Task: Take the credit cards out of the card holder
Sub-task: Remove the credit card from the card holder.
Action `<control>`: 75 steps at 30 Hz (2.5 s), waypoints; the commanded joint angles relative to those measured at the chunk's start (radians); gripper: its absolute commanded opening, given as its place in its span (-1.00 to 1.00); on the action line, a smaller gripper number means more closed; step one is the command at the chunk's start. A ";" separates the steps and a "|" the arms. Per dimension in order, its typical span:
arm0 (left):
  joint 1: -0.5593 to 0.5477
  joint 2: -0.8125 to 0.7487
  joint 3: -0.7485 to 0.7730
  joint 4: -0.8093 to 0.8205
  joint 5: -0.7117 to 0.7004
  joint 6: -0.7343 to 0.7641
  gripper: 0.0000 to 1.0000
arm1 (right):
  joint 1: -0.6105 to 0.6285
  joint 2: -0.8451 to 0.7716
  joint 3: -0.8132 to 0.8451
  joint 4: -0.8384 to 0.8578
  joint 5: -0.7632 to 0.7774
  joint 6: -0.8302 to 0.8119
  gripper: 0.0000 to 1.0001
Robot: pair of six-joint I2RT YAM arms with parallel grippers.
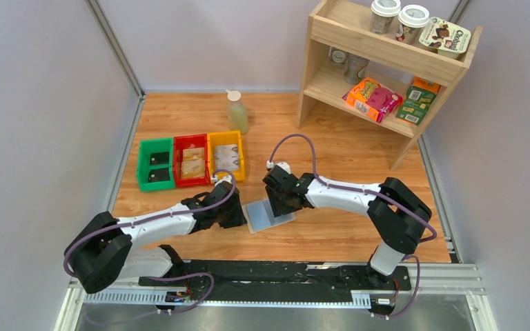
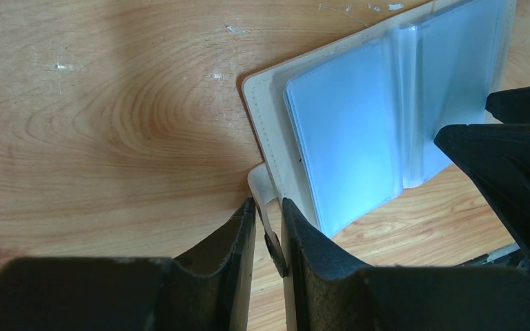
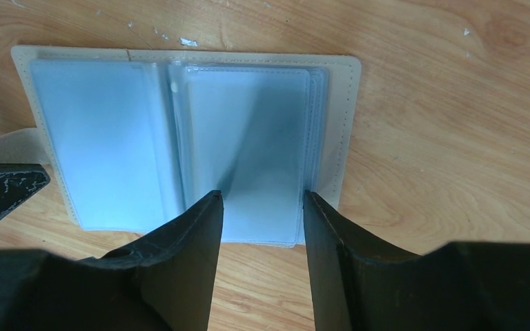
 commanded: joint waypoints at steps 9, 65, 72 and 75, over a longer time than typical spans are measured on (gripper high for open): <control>-0.024 0.040 0.042 0.025 0.005 -0.007 -0.45 | 0.005 -0.026 0.001 0.103 -0.169 -0.015 -0.27; -0.044 0.201 0.143 0.093 0.049 -0.033 -0.85 | -0.262 -0.064 -0.245 0.502 -0.626 0.031 -0.13; -0.044 0.200 0.120 0.087 0.049 -0.041 -0.92 | -0.284 -0.017 -0.257 0.551 -0.677 0.042 -0.16; -0.044 0.189 0.102 0.087 0.049 -0.048 -0.94 | -0.293 0.000 -0.260 0.570 -0.706 0.048 -0.18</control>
